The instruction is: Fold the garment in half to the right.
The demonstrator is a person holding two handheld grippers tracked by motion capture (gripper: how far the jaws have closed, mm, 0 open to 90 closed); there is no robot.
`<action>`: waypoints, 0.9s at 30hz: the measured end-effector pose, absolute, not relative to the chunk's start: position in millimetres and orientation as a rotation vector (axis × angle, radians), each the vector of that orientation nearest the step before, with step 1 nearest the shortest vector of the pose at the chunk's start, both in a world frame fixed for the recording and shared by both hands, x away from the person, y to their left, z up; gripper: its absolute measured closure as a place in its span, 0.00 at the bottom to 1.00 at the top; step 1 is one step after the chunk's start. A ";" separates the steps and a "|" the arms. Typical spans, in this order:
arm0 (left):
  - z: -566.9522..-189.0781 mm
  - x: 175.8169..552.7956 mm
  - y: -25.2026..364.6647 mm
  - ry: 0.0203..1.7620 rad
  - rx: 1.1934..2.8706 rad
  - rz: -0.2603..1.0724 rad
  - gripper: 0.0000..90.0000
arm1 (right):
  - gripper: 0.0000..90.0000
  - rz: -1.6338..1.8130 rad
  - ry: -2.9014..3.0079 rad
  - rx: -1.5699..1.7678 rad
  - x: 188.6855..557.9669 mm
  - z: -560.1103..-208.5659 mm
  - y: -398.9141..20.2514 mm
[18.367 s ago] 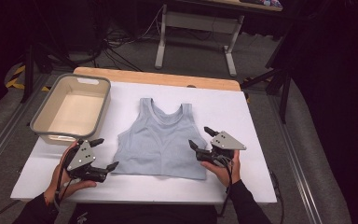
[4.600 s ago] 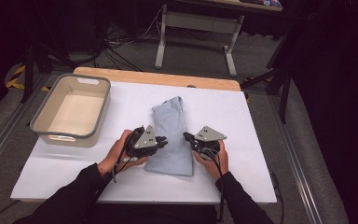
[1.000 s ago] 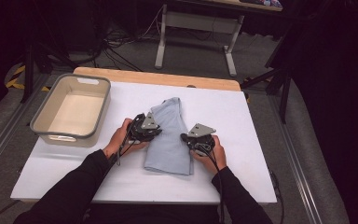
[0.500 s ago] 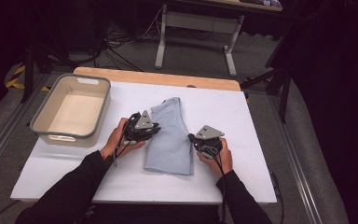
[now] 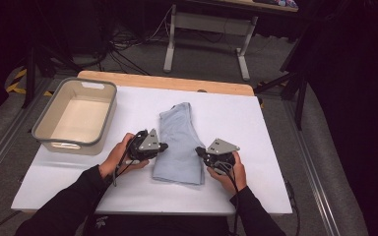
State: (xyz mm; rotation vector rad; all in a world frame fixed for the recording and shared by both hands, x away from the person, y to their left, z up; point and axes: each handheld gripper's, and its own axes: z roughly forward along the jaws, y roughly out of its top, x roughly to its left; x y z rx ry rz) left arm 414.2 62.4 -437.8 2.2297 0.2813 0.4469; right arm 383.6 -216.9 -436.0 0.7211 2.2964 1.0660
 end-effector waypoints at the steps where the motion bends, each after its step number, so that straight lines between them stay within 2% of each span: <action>1: -438.2 412.5 62.9 0.283 2.227 0.436 0.98 | 0.97 1.067 2.310 0.718 381.9 -438.1 -215.9; 16: -458.3 413.8 60.6 0.285 2.269 0.349 0.98 | 0.97 0.970 2.376 0.763 374.8 -458.0 -217.8; 27: -460.2 410.0 58.1 0.298 2.249 0.369 0.98 | 0.97 0.959 2.368 0.740 373.6 -458.8 -220.2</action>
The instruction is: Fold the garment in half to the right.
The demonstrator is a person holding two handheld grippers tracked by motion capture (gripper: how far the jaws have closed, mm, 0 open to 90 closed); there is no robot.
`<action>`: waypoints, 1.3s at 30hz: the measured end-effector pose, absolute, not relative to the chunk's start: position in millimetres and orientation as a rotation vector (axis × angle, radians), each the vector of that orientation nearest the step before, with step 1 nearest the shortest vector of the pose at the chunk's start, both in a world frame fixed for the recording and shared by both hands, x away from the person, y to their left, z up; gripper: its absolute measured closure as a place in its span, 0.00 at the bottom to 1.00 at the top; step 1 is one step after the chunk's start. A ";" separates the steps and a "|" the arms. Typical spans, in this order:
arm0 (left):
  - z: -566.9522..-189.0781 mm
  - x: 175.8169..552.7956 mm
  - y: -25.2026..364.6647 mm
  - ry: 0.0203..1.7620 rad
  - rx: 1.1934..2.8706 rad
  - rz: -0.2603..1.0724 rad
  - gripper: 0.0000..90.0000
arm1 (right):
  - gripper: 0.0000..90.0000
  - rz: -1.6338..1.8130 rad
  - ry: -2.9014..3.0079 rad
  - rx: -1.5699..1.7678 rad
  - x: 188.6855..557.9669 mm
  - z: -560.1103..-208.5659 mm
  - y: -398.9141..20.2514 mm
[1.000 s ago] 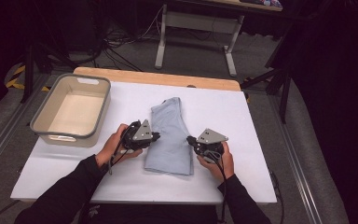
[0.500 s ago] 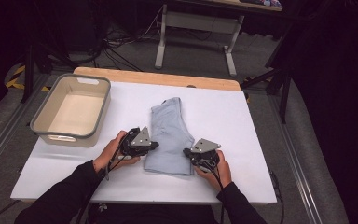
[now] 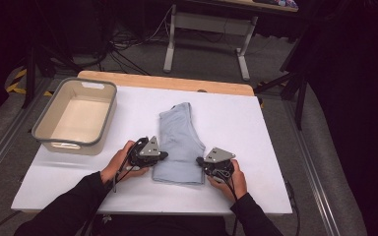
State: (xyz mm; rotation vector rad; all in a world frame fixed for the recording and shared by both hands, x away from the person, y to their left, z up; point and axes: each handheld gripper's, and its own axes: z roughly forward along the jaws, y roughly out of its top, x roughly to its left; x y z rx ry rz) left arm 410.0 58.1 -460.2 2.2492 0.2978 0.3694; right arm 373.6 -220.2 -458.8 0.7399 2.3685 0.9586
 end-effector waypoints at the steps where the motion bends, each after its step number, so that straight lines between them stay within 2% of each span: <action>1: -460.0 409.3 57.4 0.294 2.245 0.374 0.98 | 0.98 0.958 2.369 0.738 373.6 -458.4 -219.9; 8: -445.3 401.5 62.4 0.265 2.195 0.385 0.94 | 1.00 0.997 2.330 0.726 368.7 -448.9 -223.5; 14: -444.0 395.2 63.3 0.237 2.217 0.380 0.94 | 1.00 1.034 2.312 0.715 363.6 -441.3 -223.1; 23: -455.1 376.2 60.9 0.182 2.272 0.297 0.93 | 0.98 1.027 2.371 0.654 350.3 -446.9 -220.0; 39: -461.3 372.3 59.1 0.184 2.304 0.290 0.93 | 0.95 1.019 2.414 0.653 348.4 -457.5 -223.0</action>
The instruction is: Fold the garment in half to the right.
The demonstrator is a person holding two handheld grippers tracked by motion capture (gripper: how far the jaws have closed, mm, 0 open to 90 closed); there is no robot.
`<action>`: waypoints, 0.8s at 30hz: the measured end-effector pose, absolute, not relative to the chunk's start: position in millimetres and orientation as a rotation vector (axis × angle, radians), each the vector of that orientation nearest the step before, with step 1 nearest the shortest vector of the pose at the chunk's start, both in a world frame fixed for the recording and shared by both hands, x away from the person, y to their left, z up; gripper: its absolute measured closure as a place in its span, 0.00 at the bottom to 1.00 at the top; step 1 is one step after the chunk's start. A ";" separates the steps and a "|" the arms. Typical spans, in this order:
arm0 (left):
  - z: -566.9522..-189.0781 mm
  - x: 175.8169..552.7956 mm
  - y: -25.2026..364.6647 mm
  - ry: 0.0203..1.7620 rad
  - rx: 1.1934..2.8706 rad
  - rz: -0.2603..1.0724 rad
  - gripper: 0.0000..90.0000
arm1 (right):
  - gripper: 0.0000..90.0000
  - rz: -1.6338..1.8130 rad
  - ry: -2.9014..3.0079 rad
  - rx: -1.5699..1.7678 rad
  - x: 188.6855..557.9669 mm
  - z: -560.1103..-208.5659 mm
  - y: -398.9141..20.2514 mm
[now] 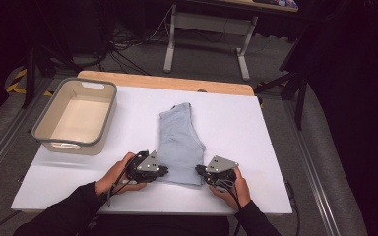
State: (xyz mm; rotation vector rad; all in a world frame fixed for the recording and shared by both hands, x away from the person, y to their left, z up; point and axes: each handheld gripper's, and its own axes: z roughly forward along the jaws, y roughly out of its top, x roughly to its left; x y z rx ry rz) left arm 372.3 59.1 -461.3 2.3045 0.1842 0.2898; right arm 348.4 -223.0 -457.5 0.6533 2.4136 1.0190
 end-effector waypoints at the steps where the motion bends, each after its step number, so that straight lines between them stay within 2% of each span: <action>1: -461.1 371.7 59.0 0.186 2.305 0.295 0.93 | 0.95 1.018 2.414 0.651 348.3 -457.3 -223.0; 14: -447.6 371.1 64.1 0.188 2.229 0.364 0.85 | 0.91 1.054 2.387 0.626 347.5 -451.3 -226.3; 23: -439.9 373.8 74.2 0.222 2.183 0.427 0.75 | 0.88 1.098 2.330 0.633 346.6 -443.9 -231.6; 24: -439.4 373.9 74.3 0.220 2.178 0.443 0.72 | 0.87 1.106 2.313 0.638 346.5 -442.8 -232.8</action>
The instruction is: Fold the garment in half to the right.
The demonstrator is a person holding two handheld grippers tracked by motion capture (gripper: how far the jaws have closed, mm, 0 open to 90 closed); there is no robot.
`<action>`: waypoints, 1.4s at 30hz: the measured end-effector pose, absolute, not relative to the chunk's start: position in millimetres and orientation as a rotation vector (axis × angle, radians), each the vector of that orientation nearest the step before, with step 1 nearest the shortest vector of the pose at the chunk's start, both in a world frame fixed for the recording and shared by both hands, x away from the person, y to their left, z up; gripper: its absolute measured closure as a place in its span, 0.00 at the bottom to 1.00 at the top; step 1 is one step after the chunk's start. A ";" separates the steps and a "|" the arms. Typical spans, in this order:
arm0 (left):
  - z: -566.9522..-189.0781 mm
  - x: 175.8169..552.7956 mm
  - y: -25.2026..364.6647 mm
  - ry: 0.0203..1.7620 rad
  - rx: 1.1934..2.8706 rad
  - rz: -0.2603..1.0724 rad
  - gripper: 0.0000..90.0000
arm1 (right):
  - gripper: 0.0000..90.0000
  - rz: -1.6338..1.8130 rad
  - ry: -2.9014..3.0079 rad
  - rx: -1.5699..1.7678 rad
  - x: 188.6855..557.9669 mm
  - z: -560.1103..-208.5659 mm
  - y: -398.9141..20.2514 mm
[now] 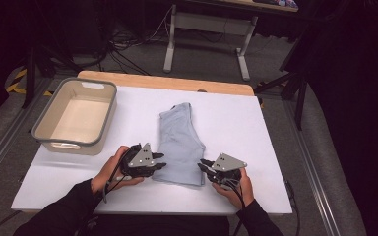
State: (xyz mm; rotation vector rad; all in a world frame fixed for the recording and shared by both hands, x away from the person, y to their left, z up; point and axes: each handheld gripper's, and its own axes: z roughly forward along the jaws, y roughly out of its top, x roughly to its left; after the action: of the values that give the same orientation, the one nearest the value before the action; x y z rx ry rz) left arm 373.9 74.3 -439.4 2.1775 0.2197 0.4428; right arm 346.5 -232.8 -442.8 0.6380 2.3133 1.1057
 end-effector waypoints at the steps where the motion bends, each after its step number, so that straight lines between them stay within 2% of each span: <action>1: -438.8 374.0 74.6 0.224 2.174 0.450 0.70 | 0.87 1.109 2.301 0.636 346.3 -442.0 -233.5; 6: -437.5 374.6 77.7 0.269 2.140 0.487 0.61 | 0.83 1.123 2.231 0.649 345.1 -438.1 -236.7; 13: -438.3 378.0 82.5 0.327 2.089 0.519 0.50 | 0.72 1.123 2.154 0.680 344.7 -435.7 -240.7; 17: -437.5 379.0 86.1 0.341 2.073 0.523 0.48 | 0.67 1.133 2.124 0.675 343.2 -433.7 -241.9; 27: -431.8 378.4 95.6 0.351 2.054 0.599 0.35 | 0.46 1.114 2.066 0.720 344.8 -432.9 -244.6; 42: -425.7 380.2 112.7 0.380 2.012 0.631 0.23 | 0.27 1.094 1.919 0.745 342.3 -426.4 -251.5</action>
State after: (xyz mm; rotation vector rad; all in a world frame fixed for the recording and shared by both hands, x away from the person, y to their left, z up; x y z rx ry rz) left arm 380.2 112.7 -425.7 2.0116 0.3805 0.6310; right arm 342.3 -251.5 -426.4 0.7447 1.9192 1.0945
